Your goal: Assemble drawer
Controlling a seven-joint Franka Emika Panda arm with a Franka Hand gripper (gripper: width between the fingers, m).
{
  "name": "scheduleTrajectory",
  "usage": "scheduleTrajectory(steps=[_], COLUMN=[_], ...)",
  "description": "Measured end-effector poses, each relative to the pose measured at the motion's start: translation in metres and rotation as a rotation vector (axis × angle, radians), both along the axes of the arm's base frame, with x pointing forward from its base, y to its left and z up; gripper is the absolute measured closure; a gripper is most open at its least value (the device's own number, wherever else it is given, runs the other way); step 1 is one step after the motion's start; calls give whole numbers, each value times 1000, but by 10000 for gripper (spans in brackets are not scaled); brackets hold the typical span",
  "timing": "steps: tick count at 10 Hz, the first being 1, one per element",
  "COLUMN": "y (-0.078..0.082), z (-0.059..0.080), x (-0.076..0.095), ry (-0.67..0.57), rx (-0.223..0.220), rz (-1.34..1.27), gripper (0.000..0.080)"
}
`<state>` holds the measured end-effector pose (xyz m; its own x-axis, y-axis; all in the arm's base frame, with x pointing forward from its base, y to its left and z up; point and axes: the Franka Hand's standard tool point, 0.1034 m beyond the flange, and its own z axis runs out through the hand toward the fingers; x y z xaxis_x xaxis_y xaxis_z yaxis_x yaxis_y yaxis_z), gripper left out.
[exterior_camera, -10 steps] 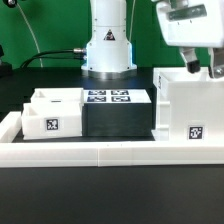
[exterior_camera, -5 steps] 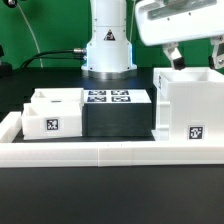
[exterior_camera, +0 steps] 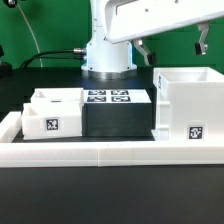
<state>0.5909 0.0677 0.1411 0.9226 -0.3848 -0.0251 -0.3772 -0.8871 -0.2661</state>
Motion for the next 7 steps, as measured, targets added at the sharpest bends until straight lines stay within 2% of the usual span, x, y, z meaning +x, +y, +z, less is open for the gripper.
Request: scheduleTrajectory(steps=[2, 4, 6, 7], y=[-3, -26, -46, -66], z=[-1, -4, -5, -7], x=[-1, -9, -23, -29], ry=[-38, -76, -69, -74], rx=[-22, -130, -150, -163], rz=[172, 487, 463, 449], gripper=[151, 151, 151, 151])
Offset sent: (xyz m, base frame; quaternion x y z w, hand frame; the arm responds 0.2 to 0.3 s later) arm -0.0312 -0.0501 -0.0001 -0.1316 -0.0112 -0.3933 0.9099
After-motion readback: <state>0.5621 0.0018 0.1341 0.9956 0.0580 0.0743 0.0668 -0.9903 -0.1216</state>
